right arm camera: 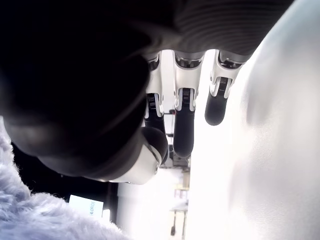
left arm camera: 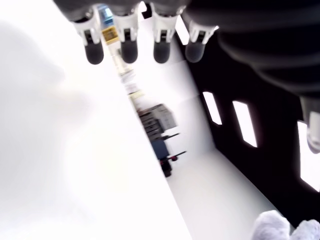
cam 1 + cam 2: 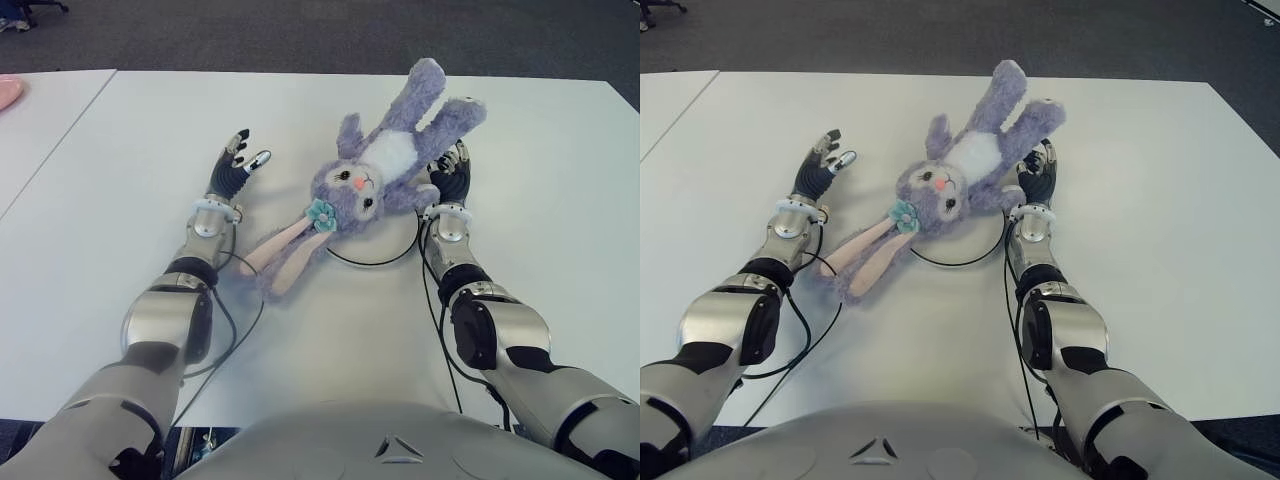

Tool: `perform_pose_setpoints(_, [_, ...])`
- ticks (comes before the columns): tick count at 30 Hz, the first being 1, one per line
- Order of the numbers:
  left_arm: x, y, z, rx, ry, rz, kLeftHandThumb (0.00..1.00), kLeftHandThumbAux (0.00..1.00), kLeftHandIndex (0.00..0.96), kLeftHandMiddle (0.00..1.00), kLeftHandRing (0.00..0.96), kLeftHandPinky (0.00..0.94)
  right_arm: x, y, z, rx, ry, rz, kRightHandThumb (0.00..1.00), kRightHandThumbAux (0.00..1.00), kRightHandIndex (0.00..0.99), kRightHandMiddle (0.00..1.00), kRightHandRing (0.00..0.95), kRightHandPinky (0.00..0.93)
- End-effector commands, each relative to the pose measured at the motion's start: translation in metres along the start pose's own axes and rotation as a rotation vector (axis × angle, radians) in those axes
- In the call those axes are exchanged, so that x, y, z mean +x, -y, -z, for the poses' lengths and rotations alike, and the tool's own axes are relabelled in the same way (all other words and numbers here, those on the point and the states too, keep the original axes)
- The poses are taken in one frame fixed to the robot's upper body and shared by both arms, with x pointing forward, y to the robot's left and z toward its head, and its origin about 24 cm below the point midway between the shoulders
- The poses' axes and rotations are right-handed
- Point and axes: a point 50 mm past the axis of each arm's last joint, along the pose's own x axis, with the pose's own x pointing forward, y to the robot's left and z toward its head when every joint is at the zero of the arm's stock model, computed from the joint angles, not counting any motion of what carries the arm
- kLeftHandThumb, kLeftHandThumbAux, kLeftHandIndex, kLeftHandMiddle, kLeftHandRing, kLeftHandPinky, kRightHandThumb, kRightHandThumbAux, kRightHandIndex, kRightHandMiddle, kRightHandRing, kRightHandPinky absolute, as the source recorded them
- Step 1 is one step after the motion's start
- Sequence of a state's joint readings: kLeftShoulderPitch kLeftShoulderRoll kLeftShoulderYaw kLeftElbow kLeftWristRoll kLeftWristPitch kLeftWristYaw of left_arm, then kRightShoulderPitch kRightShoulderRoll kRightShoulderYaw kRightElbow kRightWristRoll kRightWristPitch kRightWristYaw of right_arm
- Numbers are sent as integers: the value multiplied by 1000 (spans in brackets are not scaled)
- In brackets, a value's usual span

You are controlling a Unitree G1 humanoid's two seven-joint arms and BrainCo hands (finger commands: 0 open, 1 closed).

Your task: Put the doll into the plate.

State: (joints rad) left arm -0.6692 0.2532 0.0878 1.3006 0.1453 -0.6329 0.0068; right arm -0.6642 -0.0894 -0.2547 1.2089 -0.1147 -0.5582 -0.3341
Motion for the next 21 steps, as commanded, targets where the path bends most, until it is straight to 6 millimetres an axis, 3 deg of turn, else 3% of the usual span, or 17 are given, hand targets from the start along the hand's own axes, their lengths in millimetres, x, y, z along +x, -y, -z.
perform_pose_setpoints(1, [-8,9,22,-141,-152,2,0,422,0,0,0,0,-83,17,105,-85,-488,6,749,925,111,333,286,201])
perform_pose_setpoints(21, [-28,28,50,-286,-301,-45,0,466,0,0,0,0,-83,21,106,-90,-486,11,798,911,127,343,300,229])
